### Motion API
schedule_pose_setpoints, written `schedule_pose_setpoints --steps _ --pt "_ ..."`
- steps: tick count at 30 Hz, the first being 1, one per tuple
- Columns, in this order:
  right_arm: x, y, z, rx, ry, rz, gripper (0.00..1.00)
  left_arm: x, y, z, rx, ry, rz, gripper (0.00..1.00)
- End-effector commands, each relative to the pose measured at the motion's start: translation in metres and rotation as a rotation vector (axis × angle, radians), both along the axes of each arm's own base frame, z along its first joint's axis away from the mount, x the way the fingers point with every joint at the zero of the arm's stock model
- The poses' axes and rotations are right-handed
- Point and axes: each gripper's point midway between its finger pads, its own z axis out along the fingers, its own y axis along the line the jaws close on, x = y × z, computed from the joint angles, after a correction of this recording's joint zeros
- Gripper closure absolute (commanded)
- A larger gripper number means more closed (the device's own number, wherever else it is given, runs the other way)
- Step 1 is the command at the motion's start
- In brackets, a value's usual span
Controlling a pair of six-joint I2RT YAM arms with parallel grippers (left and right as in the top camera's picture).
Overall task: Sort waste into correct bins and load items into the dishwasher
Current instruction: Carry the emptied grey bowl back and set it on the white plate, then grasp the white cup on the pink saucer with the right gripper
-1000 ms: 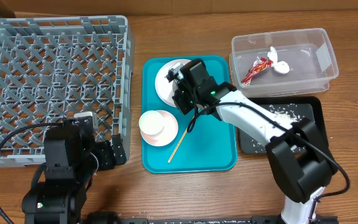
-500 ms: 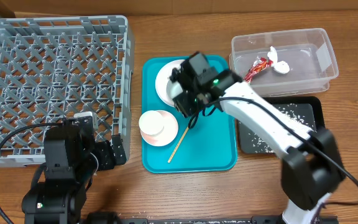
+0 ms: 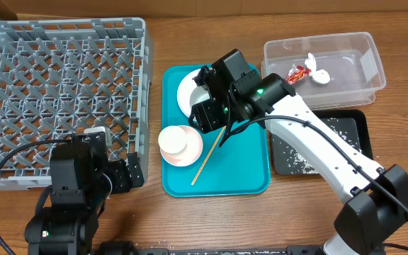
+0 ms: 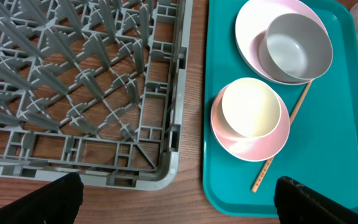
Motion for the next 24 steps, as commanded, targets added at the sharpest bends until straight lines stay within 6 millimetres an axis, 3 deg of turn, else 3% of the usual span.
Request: schedule_pose_setpoints --steps 1,8,13,17,20,24 --pt "-0.004 0.005 -0.007 0.017 0.073 -0.07 0.4 0.003 0.0 0.009 -0.01 -0.029 0.003 0.0" --pt "-0.013 0.026 -0.031 -0.033 0.088 -0.065 0.4 0.002 0.0 0.009 -0.01 -0.024 0.003 0.0" --pt "-0.018 0.034 -0.064 -0.113 0.133 -0.117 0.41 0.001 0.0 0.008 -0.01 -0.02 0.003 0.0" --pt "-0.025 0.042 -0.089 -0.149 0.165 -0.094 0.48 0.001 0.0 0.008 -0.01 -0.02 0.003 0.0" --pt "-0.03 0.045 -0.107 -0.178 0.189 -0.082 0.57 0.001 0.0 0.008 -0.01 -0.018 0.003 0.0" --pt "-0.027 0.044 -0.111 -0.189 0.187 -0.09 0.82 0.001 0.0 0.007 -0.01 -0.016 0.003 0.0"
